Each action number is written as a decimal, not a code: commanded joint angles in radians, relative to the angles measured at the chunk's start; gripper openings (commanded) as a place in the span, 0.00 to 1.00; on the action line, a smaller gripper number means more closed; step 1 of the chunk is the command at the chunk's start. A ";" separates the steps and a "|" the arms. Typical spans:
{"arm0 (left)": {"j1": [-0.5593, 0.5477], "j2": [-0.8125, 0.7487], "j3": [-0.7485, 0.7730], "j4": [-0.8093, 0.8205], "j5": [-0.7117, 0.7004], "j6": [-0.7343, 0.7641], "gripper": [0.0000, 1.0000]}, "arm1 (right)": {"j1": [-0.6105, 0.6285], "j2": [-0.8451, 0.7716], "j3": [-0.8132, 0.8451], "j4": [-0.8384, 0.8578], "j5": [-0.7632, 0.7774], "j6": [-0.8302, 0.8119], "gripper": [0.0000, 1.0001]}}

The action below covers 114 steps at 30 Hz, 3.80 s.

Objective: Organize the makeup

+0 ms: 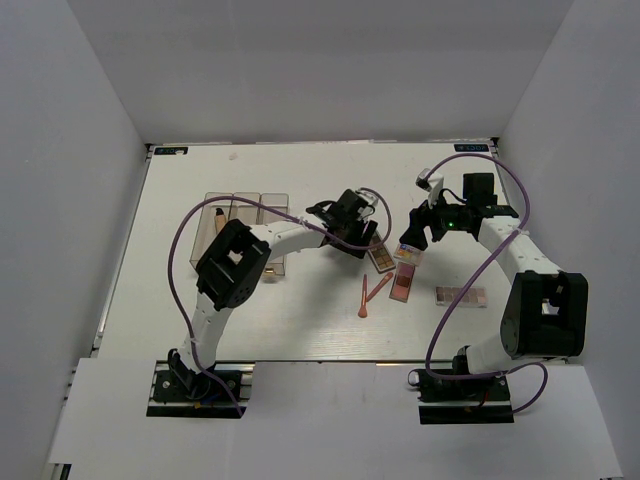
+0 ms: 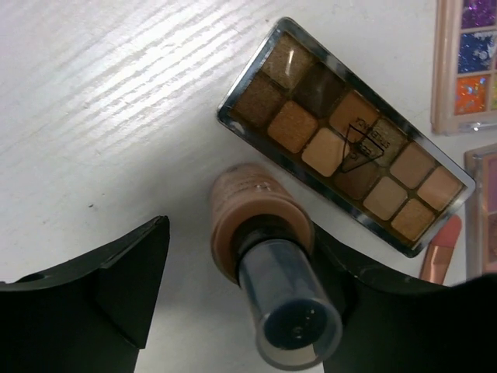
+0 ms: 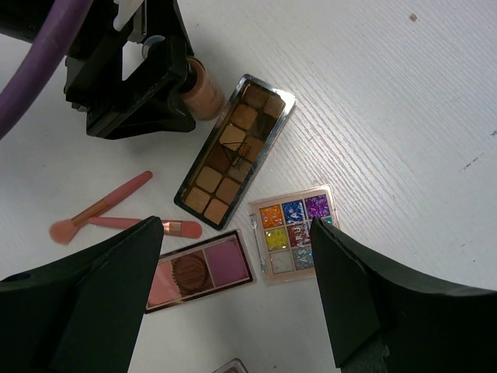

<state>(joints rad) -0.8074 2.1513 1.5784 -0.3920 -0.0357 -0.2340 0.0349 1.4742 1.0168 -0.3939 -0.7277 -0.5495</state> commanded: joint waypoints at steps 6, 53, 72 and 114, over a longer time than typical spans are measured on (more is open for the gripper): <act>-0.004 -0.045 0.040 0.013 -0.047 -0.008 0.77 | -0.001 -0.031 -0.009 0.018 -0.007 0.008 0.82; 0.321 -0.663 -0.204 -0.186 -0.412 -0.182 0.00 | -0.001 -0.012 -0.003 0.012 -0.033 0.011 0.61; 0.611 -0.745 -0.471 -0.280 -0.382 -0.280 0.00 | 0.000 -0.023 -0.024 0.018 -0.030 0.019 0.64; 0.628 -0.755 -0.305 -0.168 -0.100 -0.197 0.65 | 0.005 0.003 0.000 0.010 -0.036 0.031 0.73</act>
<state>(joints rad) -0.1642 1.5024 1.1995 -0.6548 -0.3031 -0.4725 0.0349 1.4742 0.9985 -0.3923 -0.7372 -0.5232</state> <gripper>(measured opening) 0.675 0.734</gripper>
